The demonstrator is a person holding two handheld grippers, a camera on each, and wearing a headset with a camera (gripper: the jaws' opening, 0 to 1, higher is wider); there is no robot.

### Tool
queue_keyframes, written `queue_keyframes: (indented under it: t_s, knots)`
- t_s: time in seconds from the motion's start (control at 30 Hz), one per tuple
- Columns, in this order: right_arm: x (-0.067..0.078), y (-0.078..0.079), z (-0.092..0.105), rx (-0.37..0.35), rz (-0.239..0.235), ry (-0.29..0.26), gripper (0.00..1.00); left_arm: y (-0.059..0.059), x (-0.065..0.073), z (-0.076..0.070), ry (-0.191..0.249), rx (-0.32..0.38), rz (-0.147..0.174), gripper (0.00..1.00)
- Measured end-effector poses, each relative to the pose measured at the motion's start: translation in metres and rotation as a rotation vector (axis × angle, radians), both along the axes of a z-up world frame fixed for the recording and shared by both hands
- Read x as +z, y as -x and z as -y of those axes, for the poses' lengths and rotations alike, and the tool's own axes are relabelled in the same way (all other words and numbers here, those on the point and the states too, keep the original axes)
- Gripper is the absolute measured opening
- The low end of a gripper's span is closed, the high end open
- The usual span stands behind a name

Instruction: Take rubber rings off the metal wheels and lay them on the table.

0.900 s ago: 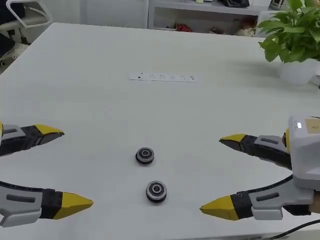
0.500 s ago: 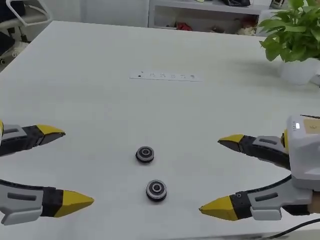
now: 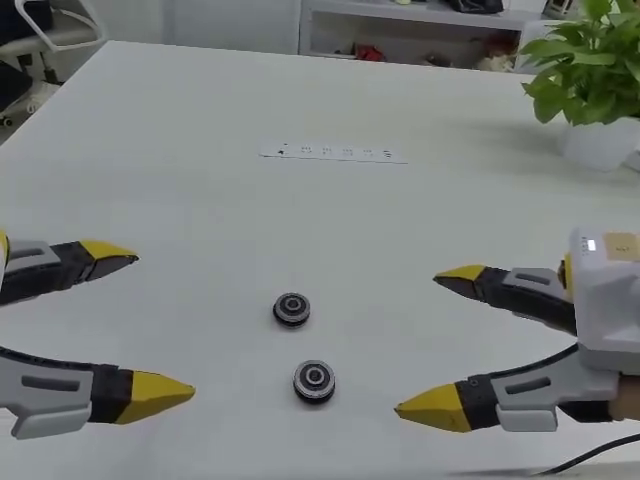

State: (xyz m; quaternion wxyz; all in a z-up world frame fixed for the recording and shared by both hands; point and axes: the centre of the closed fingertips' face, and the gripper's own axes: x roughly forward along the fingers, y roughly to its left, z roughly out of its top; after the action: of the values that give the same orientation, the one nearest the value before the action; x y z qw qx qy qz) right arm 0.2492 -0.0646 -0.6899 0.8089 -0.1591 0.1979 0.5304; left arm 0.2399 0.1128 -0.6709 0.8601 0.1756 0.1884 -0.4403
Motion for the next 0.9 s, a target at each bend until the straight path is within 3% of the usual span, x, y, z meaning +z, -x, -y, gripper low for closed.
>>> queue_keyframes:
  t_s: [0.6, 0.9]
  knots:
    - [-0.01, -0.003, -0.002, 0.001, -0.027, 0.012, 0.85, -0.003, -0.012, 0.001, 0.007, -0.013, -0.02, 0.83]
    - [-0.016, -0.007, -0.002, 0.001, -0.045, 0.02, 0.85, -0.011, -0.012, -0.004, 0.029, 0.003, 0.001, 0.8]
